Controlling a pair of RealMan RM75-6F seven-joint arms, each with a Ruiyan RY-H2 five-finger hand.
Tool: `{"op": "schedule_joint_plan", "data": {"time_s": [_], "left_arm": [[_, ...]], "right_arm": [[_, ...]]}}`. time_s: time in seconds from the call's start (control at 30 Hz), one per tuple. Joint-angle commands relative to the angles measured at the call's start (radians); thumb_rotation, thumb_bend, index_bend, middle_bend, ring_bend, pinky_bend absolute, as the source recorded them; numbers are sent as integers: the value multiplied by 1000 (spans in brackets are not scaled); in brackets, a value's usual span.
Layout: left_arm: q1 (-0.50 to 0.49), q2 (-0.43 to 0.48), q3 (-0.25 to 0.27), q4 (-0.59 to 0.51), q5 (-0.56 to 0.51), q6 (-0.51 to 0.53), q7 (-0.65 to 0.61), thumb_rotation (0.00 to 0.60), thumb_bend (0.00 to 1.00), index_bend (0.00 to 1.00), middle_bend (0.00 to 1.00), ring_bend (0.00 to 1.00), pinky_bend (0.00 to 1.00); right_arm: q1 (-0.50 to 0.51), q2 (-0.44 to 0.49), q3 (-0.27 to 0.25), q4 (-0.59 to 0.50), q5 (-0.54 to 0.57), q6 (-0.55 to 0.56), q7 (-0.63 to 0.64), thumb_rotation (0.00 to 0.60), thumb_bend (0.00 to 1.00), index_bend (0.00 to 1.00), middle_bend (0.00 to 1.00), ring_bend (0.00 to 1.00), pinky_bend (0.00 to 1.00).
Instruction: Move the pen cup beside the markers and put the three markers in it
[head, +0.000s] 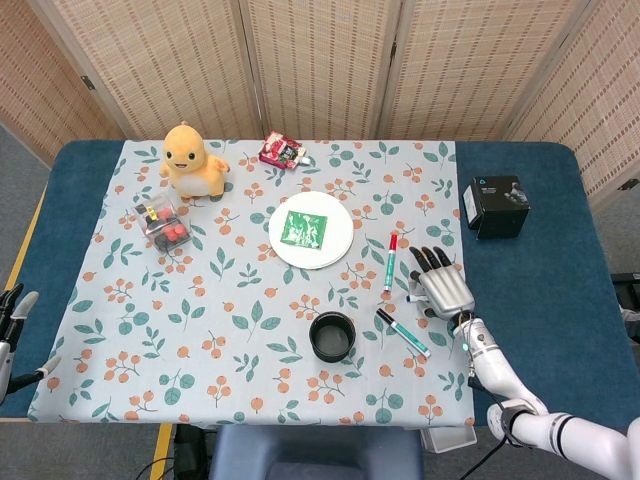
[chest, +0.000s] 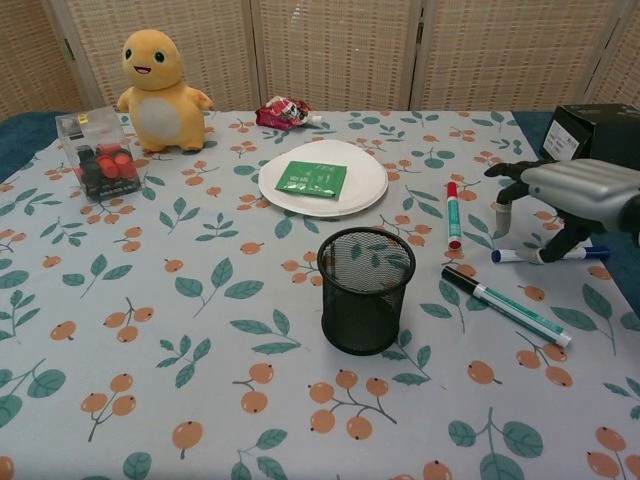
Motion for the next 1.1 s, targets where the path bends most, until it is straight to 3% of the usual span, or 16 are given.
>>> {"op": "schedule_joint_plan", "data": {"time_s": [0.03, 0.77, 1.1], "left_arm": [[0, 0, -1, 0, -1, -1, 0, 600, 24, 0, 0, 0, 245], [3, 4, -1, -10, 3, -5, 3, 600, 24, 0, 0, 0, 245], [6, 4, -3, -7, 3, -3, -5, 600, 24, 0, 0, 0, 245]], "right_arm": [[5, -4, -5, 9, 7, -5, 2, 600, 329, 439, 0, 0, 0], [36, -48, -28, 79, 46, -29, 9, 600, 341, 479, 18, 0, 0], [37, -32, -23, 54, 51, -10, 24, 600, 353, 608, 63, 0, 0]]}}
